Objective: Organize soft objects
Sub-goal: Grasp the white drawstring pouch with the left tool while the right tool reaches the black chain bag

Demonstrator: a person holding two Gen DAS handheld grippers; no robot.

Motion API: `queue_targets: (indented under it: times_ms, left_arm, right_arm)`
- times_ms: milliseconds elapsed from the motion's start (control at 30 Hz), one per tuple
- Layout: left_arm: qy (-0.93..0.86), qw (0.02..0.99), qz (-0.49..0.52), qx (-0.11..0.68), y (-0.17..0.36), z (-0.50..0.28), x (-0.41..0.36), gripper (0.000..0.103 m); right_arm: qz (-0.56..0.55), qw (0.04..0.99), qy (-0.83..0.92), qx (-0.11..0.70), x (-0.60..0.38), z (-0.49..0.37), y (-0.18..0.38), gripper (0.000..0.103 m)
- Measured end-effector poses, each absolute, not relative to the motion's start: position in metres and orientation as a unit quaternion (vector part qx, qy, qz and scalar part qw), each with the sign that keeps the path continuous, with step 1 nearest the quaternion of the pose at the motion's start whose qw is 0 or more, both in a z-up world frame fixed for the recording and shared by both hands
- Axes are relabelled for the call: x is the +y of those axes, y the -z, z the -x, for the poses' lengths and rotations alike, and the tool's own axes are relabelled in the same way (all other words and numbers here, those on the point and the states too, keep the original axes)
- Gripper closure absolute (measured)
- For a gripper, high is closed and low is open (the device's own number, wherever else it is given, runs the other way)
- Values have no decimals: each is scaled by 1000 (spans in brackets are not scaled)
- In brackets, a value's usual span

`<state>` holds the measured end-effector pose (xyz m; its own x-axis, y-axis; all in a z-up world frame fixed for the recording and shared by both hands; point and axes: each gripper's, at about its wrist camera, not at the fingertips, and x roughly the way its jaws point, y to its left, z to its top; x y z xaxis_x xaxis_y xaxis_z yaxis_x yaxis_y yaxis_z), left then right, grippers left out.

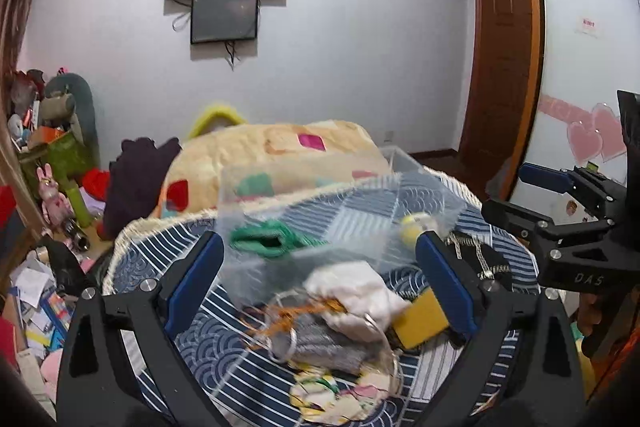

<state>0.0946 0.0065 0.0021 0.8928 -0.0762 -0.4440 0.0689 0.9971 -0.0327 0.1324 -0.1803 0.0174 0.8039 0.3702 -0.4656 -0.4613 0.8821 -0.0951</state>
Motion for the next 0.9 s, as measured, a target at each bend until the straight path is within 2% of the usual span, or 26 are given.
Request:
queue_targets:
  times_ms: [300,400,567,667,733,900]
  left_arm:
    - [45,962,10,271,37,-113,-15,7]
    - [41,959,8,280,47,-118,-17,17]
    - [49,952,27,301,61,-123,-10,25]
    - [60,947,40,314,67,-124,-4,38]
    - [70,943,52,321,70,-125,-1,52]
    - [76,942,63,320,70,-121,2,65]
  right_arm:
    - [91,932,-195,292,-193,-143,32,22]
    - [85,927,-193,310,-196,-146,45,22]
    - [75,917,-203,335,-200,-145,59,22]
    - [72,914,-206,343,-201,-141,65,21]
    - [81,912,-203,346,-198,-140,69,21]
    - [91,912,-204,345,-197,-134,71,21]
